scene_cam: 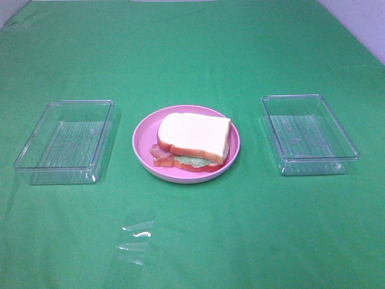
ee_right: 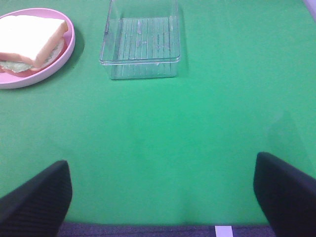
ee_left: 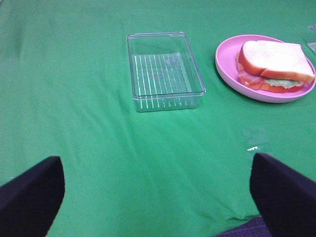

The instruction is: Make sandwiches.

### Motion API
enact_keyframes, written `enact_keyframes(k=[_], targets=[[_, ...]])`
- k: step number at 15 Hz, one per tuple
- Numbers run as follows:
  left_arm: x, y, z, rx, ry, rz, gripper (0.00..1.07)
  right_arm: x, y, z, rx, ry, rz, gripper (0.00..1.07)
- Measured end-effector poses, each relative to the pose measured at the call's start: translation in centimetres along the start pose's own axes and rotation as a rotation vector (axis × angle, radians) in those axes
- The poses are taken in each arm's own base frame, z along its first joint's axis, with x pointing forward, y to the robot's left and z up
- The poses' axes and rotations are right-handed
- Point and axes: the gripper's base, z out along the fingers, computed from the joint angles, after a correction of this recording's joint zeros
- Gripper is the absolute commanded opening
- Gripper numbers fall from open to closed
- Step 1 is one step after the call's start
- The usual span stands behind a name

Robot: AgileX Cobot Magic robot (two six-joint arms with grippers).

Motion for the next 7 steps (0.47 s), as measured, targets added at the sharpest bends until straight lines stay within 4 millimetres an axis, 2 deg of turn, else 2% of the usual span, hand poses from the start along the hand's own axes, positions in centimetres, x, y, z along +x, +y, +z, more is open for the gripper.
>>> enact_keyframes(k=[7], targets=[[0.0,0.0,0.0,0.0,0.0,0.0,0.93,0.0,0.0,0.0,0.0,0.0,0.0,0.96]])
